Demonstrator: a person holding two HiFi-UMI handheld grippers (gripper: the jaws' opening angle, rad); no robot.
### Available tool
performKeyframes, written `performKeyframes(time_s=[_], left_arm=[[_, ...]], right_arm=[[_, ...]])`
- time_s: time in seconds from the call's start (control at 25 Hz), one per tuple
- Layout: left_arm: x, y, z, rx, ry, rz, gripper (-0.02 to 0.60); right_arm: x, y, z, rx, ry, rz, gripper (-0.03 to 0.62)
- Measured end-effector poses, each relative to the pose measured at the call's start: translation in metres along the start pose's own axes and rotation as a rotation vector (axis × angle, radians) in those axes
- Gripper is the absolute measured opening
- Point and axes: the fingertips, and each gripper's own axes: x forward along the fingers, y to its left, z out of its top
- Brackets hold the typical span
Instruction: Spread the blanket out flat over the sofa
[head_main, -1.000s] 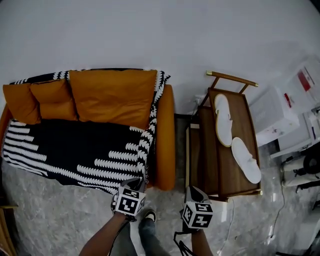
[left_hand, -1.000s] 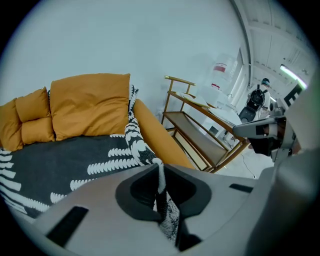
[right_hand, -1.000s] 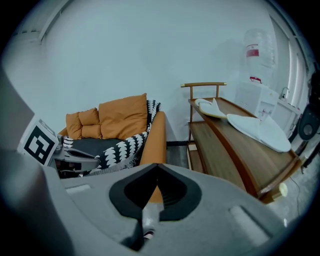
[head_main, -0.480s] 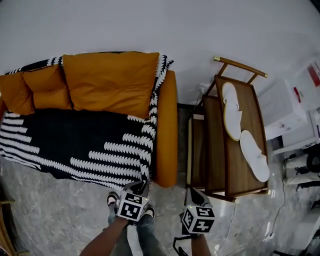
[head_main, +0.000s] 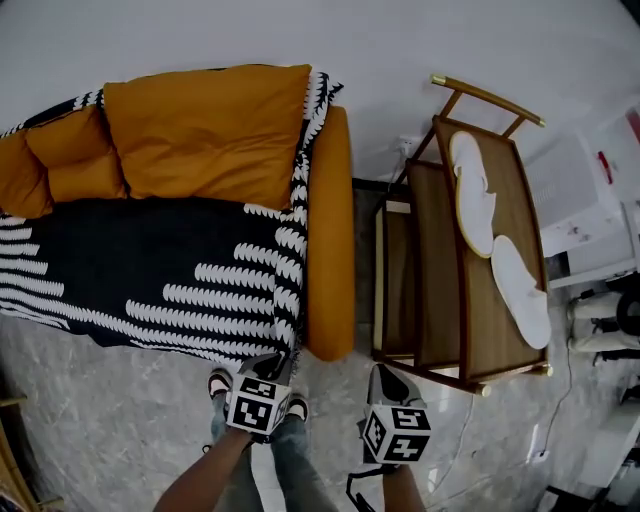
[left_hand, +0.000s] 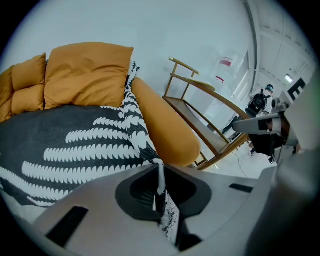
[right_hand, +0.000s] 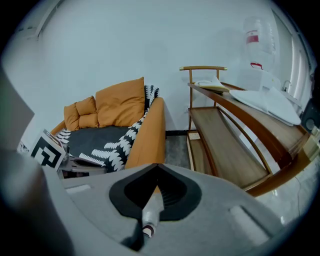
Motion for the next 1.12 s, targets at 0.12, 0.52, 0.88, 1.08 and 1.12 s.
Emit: performKeyframes(time_s=[0.12, 0.52, 0.88, 1.08, 1.12], left_arm=[[0.009, 0.000, -0.011, -0.021, 0.020, -0.011, 0.030], [0.040, -0.020, -0.027, -0.084, 0.058, -0.129, 0.035], [0.045, -0.026, -0.026, -0.078, 0.070, -0.185, 0.051], [0.046, -0.027, -0.028, -0.068, 0.084, -0.188, 0.098], [0.044, -0.027, -0.028, -0.065, 0.089, -0.185, 0.106]], right_arm=[[0.002, -0.001, -0.008, 0.004, 0.014, -0.002, 0.005], [0.013, -0.010, -0.018, 0.004, 0.036, -0.006, 0.005], [0.012, -0.012, -0.009, 0.004, 0.030, -0.003, 0.005], [0.011, -0.014, -0.008, 0.007, 0.026, -0.013, 0.005], [0.011, -0.013, -0.007, 0.009, 0.025, -0.014, 0.005]])
